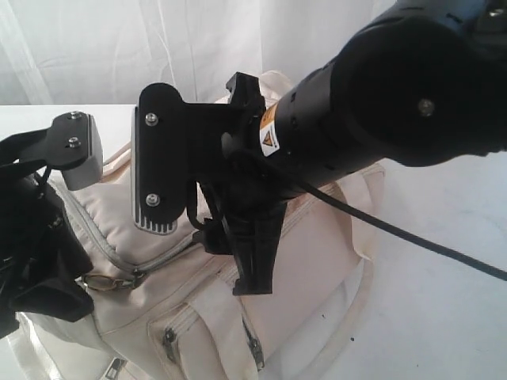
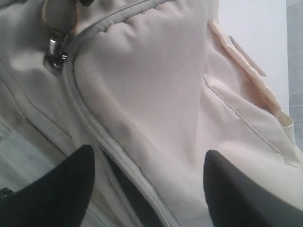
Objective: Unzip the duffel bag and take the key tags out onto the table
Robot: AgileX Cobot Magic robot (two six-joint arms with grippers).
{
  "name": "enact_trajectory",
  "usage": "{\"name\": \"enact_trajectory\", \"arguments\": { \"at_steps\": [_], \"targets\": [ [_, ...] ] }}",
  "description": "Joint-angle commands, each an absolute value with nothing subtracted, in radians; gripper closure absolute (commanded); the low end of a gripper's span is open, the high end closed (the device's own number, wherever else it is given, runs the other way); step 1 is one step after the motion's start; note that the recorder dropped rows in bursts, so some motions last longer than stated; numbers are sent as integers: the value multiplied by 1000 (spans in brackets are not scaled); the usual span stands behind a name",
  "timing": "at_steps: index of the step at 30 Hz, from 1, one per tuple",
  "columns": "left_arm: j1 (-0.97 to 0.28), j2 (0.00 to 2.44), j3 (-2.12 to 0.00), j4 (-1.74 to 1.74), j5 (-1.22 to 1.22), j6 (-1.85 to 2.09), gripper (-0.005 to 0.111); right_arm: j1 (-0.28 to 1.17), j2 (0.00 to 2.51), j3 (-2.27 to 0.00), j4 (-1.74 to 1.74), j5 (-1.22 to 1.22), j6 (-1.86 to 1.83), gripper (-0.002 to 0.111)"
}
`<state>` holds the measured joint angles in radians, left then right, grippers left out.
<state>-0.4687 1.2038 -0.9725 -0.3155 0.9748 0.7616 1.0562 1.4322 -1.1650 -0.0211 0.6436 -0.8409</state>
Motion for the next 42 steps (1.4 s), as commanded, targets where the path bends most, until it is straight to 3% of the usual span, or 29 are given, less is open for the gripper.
{"name": "enact_trajectory", "arguments": {
  "at_steps": [1,13,18,23,25,26,28,34,42],
  "targets": [
    [-470,1194,-935,-355,918,820,51,1056,1439,-1164,-27,651,-860,46],
    [-470,1194,-898,-544,839,733,52,1058,1528,-1164,-27,619,-861,47],
    [-470,1194,-898,-575,841,708,52,1058,1543,-1164,-27,605,-869,52],
    [-470,1194,-898,-575,841,688,55,1058,1547,-1164,-27,603,-869,75],
    [-470,1194,-898,-573,841,688,56,1058,1547,-1164,-27,605,-869,87],
    [-470,1194,-898,-573,844,688,58,1058,1547,-1164,-27,609,-858,99],
    [-470,1194,-898,-564,846,688,59,1058,1538,-1164,-33,616,-829,108],
    [-470,1194,-898,-512,855,688,59,1058,1456,-1164,-194,622,-592,108],
    [-470,1194,-898,-512,796,688,59,1058,1411,-1164,-194,630,-570,108]
  ]
}}
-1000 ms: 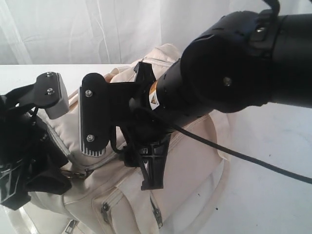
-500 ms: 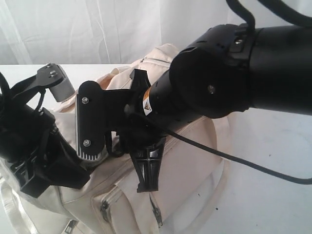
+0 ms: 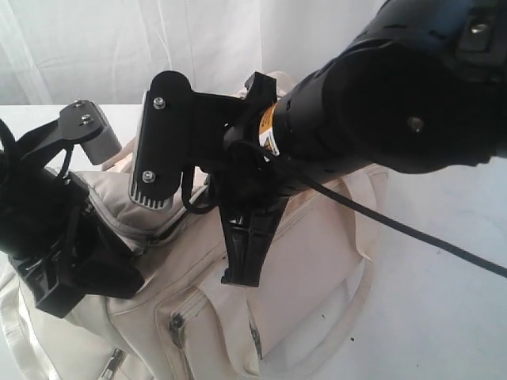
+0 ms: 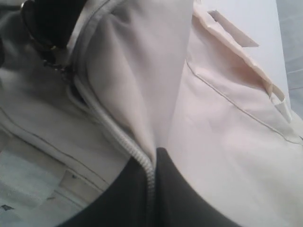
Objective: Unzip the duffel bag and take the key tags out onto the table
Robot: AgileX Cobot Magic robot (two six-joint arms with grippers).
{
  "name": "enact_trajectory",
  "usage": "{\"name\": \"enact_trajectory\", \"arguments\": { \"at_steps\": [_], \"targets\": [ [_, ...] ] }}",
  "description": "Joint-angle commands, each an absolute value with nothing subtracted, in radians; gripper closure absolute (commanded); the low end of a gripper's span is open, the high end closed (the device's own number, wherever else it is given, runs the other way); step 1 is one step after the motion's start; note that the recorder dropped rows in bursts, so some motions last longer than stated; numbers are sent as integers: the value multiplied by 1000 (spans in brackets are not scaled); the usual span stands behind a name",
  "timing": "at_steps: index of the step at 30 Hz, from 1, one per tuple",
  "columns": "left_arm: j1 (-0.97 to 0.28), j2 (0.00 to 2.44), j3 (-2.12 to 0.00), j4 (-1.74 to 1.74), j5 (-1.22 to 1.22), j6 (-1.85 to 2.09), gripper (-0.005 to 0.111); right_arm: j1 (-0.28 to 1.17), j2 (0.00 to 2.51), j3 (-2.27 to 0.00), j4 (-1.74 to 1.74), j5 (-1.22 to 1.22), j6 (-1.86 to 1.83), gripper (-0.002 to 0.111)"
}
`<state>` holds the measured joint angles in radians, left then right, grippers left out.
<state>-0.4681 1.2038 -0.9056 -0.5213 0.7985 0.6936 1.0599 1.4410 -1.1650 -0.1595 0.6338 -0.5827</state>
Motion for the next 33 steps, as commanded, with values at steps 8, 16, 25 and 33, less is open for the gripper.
{"name": "enact_trajectory", "arguments": {
  "at_steps": [8,16,25,33],
  "targets": [
    [-470,1194,-898,-512,775,688,92,1058,1398,-1164,-194,649,-570,108],
    [-470,1184,-898,-512,777,688,107,1058,1398,-1164,-194,657,-570,108],
    [-470,1125,-953,-512,777,688,107,1058,1398,-1164,-194,657,-570,108],
    [-470,1116,-974,-390,785,640,107,1058,1398,-1164,-194,671,-570,108]
  ]
}}
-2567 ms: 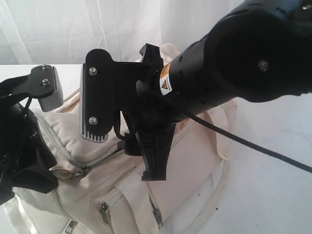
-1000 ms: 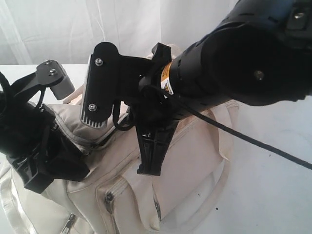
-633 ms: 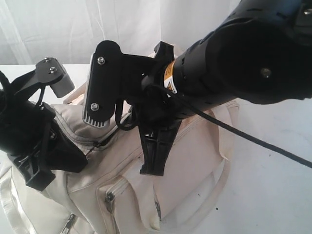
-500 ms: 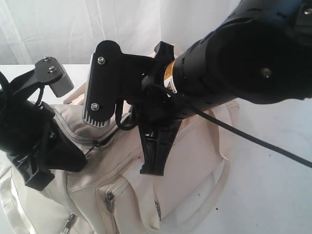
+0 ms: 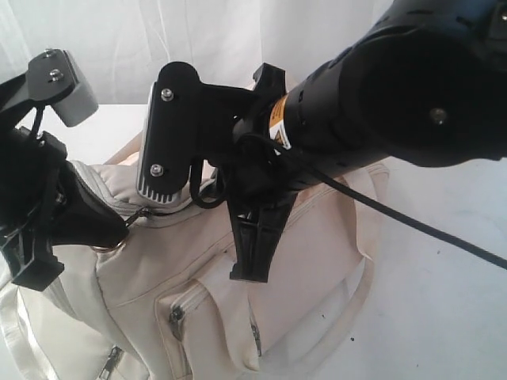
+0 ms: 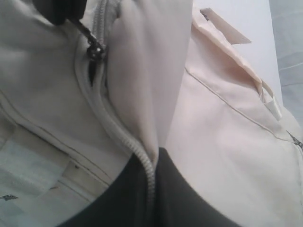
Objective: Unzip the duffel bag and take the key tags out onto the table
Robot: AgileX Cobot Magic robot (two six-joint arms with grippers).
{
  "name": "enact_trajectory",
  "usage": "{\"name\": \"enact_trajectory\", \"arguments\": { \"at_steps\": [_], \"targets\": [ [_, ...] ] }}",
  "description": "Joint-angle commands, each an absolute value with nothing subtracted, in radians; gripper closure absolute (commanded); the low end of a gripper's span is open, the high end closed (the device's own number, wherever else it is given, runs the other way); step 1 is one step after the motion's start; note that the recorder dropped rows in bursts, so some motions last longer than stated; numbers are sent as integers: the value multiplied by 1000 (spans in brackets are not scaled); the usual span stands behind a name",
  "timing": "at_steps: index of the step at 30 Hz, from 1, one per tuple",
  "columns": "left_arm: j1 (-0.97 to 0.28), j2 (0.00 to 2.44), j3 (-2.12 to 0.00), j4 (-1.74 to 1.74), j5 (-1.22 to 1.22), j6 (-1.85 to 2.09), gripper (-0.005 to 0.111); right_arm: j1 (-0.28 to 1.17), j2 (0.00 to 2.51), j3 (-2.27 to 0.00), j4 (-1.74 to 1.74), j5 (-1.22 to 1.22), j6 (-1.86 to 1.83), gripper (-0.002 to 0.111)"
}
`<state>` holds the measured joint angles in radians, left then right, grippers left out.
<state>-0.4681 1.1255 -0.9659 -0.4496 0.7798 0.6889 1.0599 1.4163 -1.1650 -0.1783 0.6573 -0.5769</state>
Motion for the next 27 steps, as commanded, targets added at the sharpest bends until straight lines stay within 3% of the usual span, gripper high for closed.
{"name": "enact_trajectory", "arguments": {
  "at_steps": [1,27],
  "targets": [
    [-470,1116,-974,-370,785,624,107,1058,1398,-1164,-194,673,-570,108],
    [-470,1116,-980,111,679,297,107,1058,1398,-1164,-194,677,-570,108]
  ]
}}
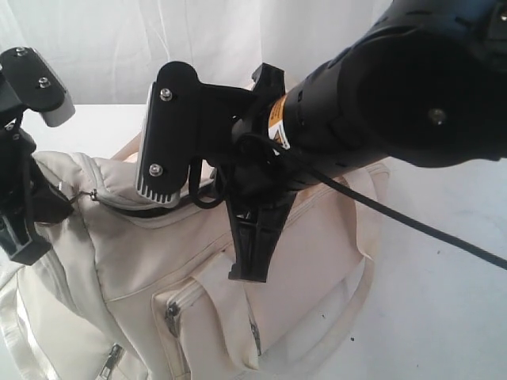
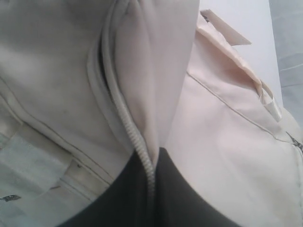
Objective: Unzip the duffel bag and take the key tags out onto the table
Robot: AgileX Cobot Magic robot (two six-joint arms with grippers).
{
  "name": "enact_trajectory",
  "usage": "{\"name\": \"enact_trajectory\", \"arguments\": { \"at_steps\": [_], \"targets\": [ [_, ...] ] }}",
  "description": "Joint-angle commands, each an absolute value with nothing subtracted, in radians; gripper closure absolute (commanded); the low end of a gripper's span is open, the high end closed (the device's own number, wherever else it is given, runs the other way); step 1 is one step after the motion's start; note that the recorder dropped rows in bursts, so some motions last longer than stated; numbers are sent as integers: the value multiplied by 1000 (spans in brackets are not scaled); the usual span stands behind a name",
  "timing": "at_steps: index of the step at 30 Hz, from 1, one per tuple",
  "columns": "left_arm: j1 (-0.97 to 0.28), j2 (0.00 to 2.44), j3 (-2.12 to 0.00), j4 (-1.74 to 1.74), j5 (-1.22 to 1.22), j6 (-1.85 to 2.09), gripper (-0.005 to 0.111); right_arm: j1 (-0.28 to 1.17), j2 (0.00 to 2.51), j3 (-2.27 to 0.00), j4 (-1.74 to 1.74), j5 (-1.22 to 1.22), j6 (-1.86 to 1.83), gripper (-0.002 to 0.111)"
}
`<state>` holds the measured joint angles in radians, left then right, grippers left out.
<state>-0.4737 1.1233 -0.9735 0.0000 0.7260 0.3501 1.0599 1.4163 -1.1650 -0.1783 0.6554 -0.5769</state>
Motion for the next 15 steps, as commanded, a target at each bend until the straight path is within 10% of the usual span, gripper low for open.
{"name": "enact_trajectory", "arguments": {
  "at_steps": [1,15],
  "targets": [
    [-470,1116,-980,125,670,286,107,1058,1398,-1164,-194,679,-570,108],
    [-470,1036,-980,195,707,210,107,1058,1398,-1164,-194,689,-570,108]
  ]
}}
